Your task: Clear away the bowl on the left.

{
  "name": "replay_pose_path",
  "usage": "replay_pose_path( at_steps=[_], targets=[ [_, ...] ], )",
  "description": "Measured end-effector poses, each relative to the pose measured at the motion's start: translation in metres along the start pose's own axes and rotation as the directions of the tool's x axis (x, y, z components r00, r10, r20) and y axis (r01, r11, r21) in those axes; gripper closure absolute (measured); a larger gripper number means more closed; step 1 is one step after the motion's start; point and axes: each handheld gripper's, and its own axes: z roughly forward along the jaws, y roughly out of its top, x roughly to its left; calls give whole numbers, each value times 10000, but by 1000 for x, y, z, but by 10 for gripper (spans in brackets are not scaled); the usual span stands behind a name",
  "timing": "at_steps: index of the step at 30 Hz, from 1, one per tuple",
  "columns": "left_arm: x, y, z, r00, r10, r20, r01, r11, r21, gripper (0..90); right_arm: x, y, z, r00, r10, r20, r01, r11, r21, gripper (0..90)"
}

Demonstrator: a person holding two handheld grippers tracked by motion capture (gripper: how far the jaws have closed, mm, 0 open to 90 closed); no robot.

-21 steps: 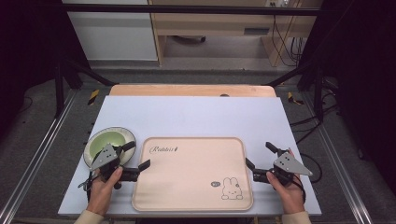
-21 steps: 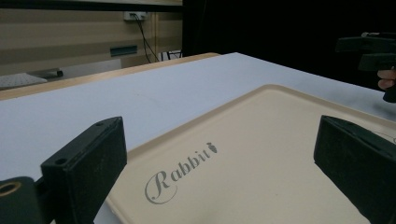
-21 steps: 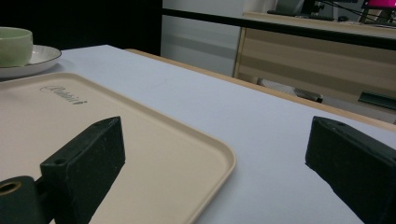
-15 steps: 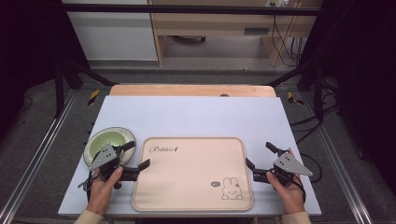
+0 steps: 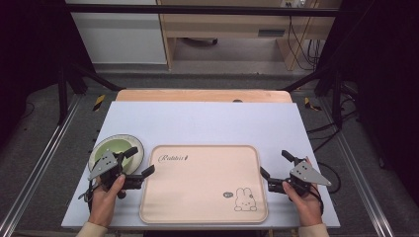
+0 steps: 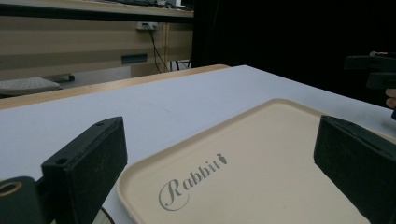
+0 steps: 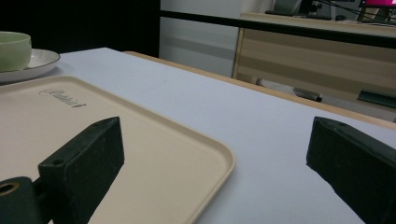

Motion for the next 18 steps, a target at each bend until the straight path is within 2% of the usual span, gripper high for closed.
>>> replay_pose_path(
  at_steps=[3,7,8,9,10,11,13,16,18],
  targets=[
    [1,2,-2,10000,-57,-36,56,10000,-73,28,0,0,-1,10000,26,17,-26,10000,-38,42],
    [1,9,-8,9976,172,-664,-190,9994,-272,33,0,1,-1,9998,174,25,-174,9998,-75,41],
    [1,9,-8,9976,172,-664,-190,9994,-272,33,0,1,0,9998,183,32,-183,9998,-93,41],
    [2,13,-12,9951,219,-968,-254,9991,-351,33,0,1,0,9998,177,45,-177,9998,-97,41],
    [2,15,-14,9937,204,-1102,-248,9989,-389,33,0,1,0,9998,178,41,-178,9998,-109,41],
    [2,15,-14,9937,204,-1102,-248,9989,-389,33,0,1,0,9998,178,41,-178,9998,-109,41],
    [5,19,-19,9895,346,-1400,-403,9985,-383,33,2,2,0,9998,187,38,-187,9998,-80,41],
    [13,25,-28,9819,166,-1885,-267,9983,-509,35,2,2,0,9998,170,43,-169,9998,-87,41],
    [17,29,-32,9733,65,-2295,-189,9985,-517,36,2,2,0,9998,180,41,-179,9998,-91,41]
  ],
)
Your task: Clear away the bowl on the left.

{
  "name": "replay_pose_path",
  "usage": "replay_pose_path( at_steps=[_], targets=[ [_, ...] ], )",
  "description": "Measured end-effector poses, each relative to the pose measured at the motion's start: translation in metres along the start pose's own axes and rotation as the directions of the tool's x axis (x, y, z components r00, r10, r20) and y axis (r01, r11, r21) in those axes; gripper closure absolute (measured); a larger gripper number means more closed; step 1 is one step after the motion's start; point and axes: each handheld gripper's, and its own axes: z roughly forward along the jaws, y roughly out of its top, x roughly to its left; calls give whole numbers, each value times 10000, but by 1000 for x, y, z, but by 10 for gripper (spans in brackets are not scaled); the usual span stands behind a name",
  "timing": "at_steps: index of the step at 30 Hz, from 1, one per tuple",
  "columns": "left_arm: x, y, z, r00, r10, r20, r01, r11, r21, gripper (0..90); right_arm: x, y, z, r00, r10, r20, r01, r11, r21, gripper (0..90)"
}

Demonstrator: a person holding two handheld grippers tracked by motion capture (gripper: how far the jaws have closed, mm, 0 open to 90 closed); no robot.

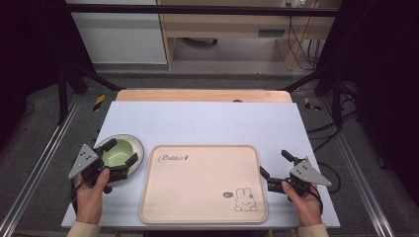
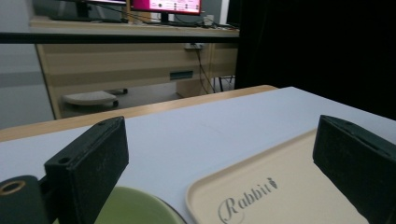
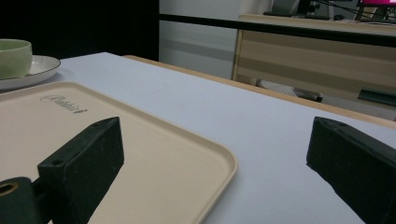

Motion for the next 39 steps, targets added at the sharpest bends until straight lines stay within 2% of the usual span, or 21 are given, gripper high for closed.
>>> replay_pose_path(
  at_steps=[5,8,10,12,16,20,21,23,24,25,26,29,30,31,32,33,34,35,37,38,39],
  targets=[
    [14,7,-4,9971,3,-757,16,9997,256,36,-1,0,0,10000,20,10,-20,10000,23,42],
    [22,7,-4,9911,269,-1306,-185,9977,648,41,-1,0,0,10000,25,8,-25,10000,41,41],
    [27,7,-5,9864,199,-1632,-69,9968,802,53,0,0,0,10000,10,-4,-10,10000,32,41],
    [30,7,-5,9810,407,-1894,-178,9924,1215,104,0,0,0,10000,-5,-7,5,10000,63,42],
    [37,17,-7,9736,624,-2194,-276,9870,1583,112,0,-1,1,10000,-33,-5,33,9999,137,41],
    [44,24,-3,9722,461,-2295,-50,9843,1765,109,1,-2,3,10000,-95,-25,95,9997,232,41],
    [54,26,3,9717,555,-2296,-134,9833,1813,119,1,-1,3,9999,-112,-31,112,9997,238,42],
    [65,20,5,9723,-62,-2337,405,9890,1425,134,2,-1,3,9999,-134,-37,135,9996,239,42],
    [70,16,4,9716,-324,-2342,668,9879,1401,148,2,-1,3,9999,-141,-30,141,9996,225,42],
    [73,11,2,9662,-462,-2536,803,9888,1259,155,2,-1,2,9999,-104,-17,105,9997,211,42],
    [77,6,3,9600,-510,-2752,921,9861,1383,172,2,-1,1,9999,-121,-18,121,9997,195,42],
    [83,-1,1,9564,-592,-2861,1210,9716,2034,171,1,-1,1,9999,-119,-53,120,9997,217,42],
    [84,-2,1,9527,-939,-2892,1618,9618,2208,172,1,-1,2,9999,-119,-61,120,9997,217,41],
    [87,-4,1,9453,-1367,-2962,2154,9435,2519,170,1,-2,3,9999,-101,-61,102,9997,235,41],
    [87,-4,1,9453,-1367,-2962,2154,9435,2519,167,1,-2,3,9999,-125,-79,127,9996,240,41],
    [89,-6,2,9382,-1453,-3142,2417,9247,2942,168,1,-2,3,9999,-135,-94,138,9996,249,42],
    [89,-8,3,9349,-1285,-3309,2398,9159,3219,172,1,-2,3,9999,-129,-91,131,9996,247,42],
    [89,-10,4,9361,-1178,-3313,2355,9096,3421,182,1,-1,3,9999,-127,-87,129,9996,241,42],
    [89,-13,6,9421,-1061,-3181,2335,8884,3953,189,0,-1,1,9999,-132,-73,134,9997,227,42],
    [89,-15,6,9412,-1085,-3201,2426,8763,4163,193,0,-1,1,9999,-90,-58,92,9997,216,41],
    [89,-16,6,9406,-1053,-3229,2445,8697,4287,201,0,0,0,9999,-107,-59,108,9998,161,41]
  ],
)
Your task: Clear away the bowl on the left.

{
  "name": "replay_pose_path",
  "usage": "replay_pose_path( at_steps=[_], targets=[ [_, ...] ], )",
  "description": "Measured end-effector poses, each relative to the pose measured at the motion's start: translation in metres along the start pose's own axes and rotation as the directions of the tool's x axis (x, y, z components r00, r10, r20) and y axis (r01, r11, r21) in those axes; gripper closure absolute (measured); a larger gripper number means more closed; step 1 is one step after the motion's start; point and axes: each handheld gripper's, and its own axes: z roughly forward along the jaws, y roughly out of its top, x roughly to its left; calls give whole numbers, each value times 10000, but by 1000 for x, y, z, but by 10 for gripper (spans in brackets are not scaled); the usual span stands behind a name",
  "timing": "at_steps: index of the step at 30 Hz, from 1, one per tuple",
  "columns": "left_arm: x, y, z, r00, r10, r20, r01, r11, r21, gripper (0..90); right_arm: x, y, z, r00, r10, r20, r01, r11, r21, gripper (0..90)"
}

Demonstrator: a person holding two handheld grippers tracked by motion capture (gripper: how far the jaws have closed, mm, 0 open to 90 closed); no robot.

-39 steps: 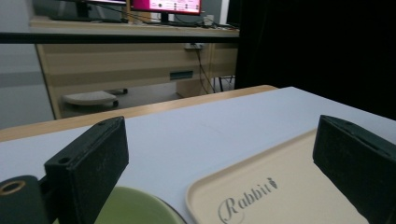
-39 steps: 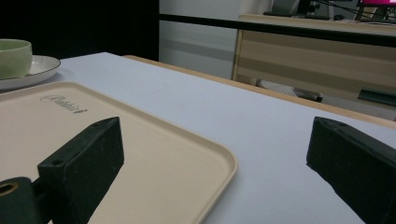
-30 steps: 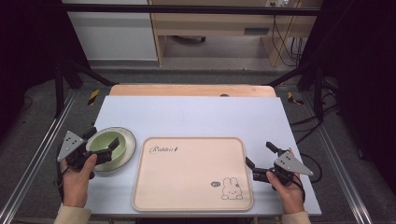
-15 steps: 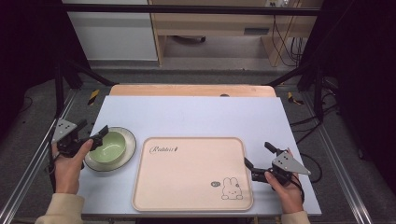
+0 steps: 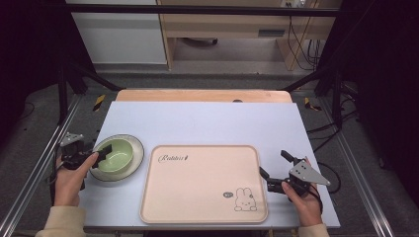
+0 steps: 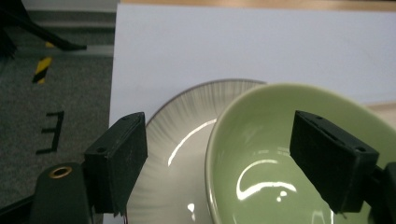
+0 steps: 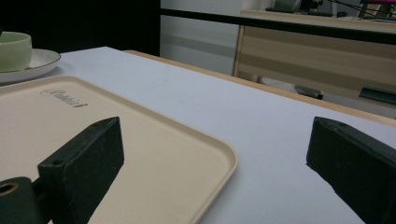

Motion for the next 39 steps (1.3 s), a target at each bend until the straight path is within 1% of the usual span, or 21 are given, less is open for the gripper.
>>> replay_pose_path(
  at_steps=[2,3,5,7,8,9,10,14,15,18,19,20,23,26,28,32,34,36,37,38,39],
  targets=[
    [-1,-1,1,9998,128,-129,-124,9994,317,231,0,0,0,10000,1,-1,-1,10000,-10,42],
    [-1,-1,1,9998,59,-167,-52,9990,437,245,0,0,0,10000,-25,4,25,10000,31,42],
    [0,-2,0,9995,84,-303,-64,9980,633,338,1,0,1,10000,-64,27,64,10000,37,43],
    [0,-2,0,9995,48,-296,-27,9977,684,343,1,0,1,10000,-68,10,68,10000,31,43],
    [-1,-2,1,9998,56,-170,-42,9967,805,357,1,0,1,10000,-59,13,59,10000,26,43],
    [-1,-2,1,9998,56,-170,-42,9967,805,374,1,0,0,10000,-54,17,54,10000,23,43],
    [-1,-3,2,9992,99,-385,-61,9951,983,396,1,0,0,10000,-59,18,59,10000,22,43],
    [-1,-3,2,9988,137,-468,-84,9936,1124,484,2,1,0,9999,-120,-26,120,9999,4,43],
    [-1,-2,2,9988,185,-451,-127,9920,1260,499,2,1,0,9999,-106,-33,106,9999,15,43],
    [-2,-2,2,9984,309,-467,-243,9902,1374,553,1,1,1,10000,-89,-14,89,10000,32,43],
    [-3,-2,3,9977,396,-552,-307,9876,1541,573,1,1,1,10000,-80,-21,80,10000,32,43],
    [-3,-2,3,9975,450,-550,-355,9859,1638,590,1,1,0,9999,-99,-33,99,9999,39,43],
    [-2,-3,2,9978,414,-523,-318,9847,1711,655,1,1,0,9999,-112,-34,112,9999,26,44],
    [-1,-3,2,9984,345,-437,-260,9830,1820,701,2,1,0,9999,-114,-64,114,9999,28,44],
    [0,-3,3,9993,237,-306,-174,9816,1904,712,2,1,1,9999,-115,-68,115,9999,41,44],
    [-3,-3,4,9993,285,-228,-236,9809,1931,794,2,1,1,9999,-106,-71,107,9999,82,44],
    [-3,-2,5,9994,244,-258,-191,9814,1909,805,2,1,1,9999,-137,-88,137,9999,74,44],
    [-2,-3,5,9998,60,-200,-22,9829,1843,817,2,0,1,9999,-124,-85,124,9999,91,44],
    [-2,-3,5,9998,60,-200,-22,9829,1843,821,2,0,1,9999,-129,-90,130,9999,104,44],
    [0,-3,5,9998,-169,-54,176,9852,1704,828,2,0,1,9999,-144,-84,145,9998,109,44],
    [0,-3,5,9998,-169,-54,176,9852,1704,830,2,0,1,9999,-144,-84,145,9998,109,44]
  ],
)
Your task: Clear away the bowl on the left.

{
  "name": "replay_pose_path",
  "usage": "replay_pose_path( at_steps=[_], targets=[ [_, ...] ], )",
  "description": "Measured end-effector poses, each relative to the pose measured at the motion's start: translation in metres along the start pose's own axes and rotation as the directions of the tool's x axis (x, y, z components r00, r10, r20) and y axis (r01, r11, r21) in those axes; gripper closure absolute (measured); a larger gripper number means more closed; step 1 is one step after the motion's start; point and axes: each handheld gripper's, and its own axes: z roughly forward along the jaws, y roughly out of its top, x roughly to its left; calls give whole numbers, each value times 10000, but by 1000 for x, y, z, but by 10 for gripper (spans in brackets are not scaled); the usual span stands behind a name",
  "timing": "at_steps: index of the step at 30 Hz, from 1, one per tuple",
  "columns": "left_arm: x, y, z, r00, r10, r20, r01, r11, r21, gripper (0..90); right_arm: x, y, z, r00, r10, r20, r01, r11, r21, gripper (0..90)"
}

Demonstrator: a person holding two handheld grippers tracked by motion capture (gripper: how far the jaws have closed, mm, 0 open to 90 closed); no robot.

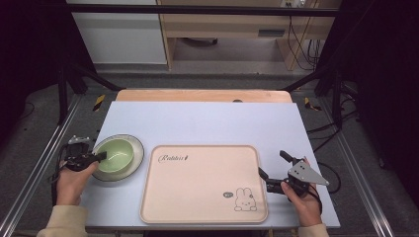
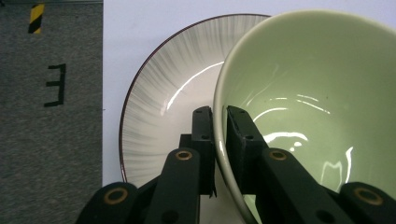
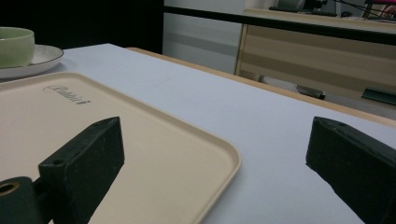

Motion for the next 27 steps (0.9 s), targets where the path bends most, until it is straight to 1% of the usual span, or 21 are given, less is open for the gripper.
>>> replay_pose_path(
  at_steps=[3,5,6,12,17,23,27],
  targets=[
    [2,0,-1,9994,-287,203,288,9996,-48,834,0,0,0,10000,7,14,-7,10000,-1,44],
    [3,0,-2,9992,-328,229,330,9994,-82,835,0,0,0,10000,14,12,-14,10000,-1,44],
    [4,0,-5,9984,-489,269,497,9984,-274,836,0,0,0,10000,22,8,-22,10000,-6,44],
    [7,2,-12,9978,-639,169,647,9963,-562,832,0,0,0,10000,18,4,-18,10000,-14,44],
    [8,2,-14,9980,-629,66,632,9960,-636,830,0,0,0,10000,50,8,-50,10000,-57,44],
    [7,4,-17,9983,-587,58,590,9954,-754,831,-1,0,0,10000,51,17,-51,10000,-33,45],
    [6,4,-18,9986,-520,32,521,9960,-727,830,-1,0,0,10000,52,21,-52,10000,-47,45]
  ],
)
